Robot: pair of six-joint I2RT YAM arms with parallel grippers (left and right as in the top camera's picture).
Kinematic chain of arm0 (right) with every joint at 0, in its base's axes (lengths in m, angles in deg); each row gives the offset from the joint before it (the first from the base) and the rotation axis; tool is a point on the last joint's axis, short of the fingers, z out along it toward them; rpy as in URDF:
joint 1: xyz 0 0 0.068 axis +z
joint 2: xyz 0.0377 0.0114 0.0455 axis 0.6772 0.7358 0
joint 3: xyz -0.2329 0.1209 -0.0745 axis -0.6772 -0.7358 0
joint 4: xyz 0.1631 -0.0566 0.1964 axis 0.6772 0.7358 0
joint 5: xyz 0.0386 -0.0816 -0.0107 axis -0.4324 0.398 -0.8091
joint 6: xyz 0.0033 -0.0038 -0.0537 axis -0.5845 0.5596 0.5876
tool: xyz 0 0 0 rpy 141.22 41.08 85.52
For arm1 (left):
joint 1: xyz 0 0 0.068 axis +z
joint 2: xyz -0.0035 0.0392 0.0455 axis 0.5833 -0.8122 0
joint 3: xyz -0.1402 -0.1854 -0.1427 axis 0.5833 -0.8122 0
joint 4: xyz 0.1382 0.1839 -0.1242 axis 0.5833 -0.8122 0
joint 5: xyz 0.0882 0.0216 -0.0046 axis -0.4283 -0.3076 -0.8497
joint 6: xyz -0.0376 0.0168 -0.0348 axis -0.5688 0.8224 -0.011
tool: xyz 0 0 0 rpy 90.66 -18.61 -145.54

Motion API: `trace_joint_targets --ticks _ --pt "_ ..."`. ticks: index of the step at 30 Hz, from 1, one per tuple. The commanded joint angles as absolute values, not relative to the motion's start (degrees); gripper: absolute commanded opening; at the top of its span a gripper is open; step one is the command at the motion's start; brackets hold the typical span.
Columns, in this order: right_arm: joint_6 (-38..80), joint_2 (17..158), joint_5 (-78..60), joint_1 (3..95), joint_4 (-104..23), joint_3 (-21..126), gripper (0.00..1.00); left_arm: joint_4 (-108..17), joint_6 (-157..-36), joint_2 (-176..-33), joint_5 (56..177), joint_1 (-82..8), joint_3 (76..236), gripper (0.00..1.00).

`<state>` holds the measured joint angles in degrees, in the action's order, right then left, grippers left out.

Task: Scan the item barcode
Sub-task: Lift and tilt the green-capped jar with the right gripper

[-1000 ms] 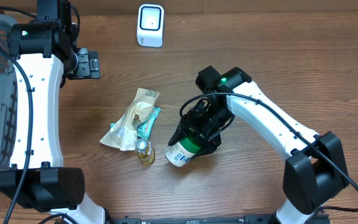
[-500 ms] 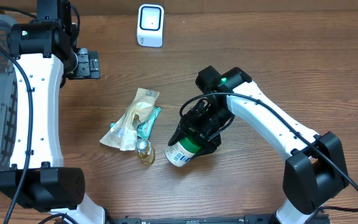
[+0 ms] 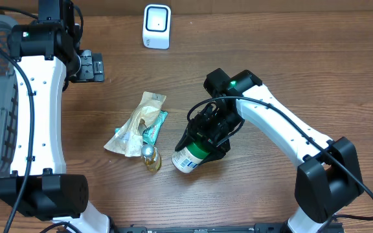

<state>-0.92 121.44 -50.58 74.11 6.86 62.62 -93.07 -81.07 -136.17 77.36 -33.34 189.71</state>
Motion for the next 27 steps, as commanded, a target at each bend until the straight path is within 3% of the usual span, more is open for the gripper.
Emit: trace_joint_targets --ticks 1,27 --pt "-0.46 119.32 -52.87 74.05 6.56 64.37 0.26 -93.07 -80.65 -136.19 76.80 -33.47 190.39 1.00" --pt "-1.33 119.32 -52.92 74.05 2.54 64.37 0.26 -93.07 -80.65 -136.19 76.80 -33.47 190.39 1.00"
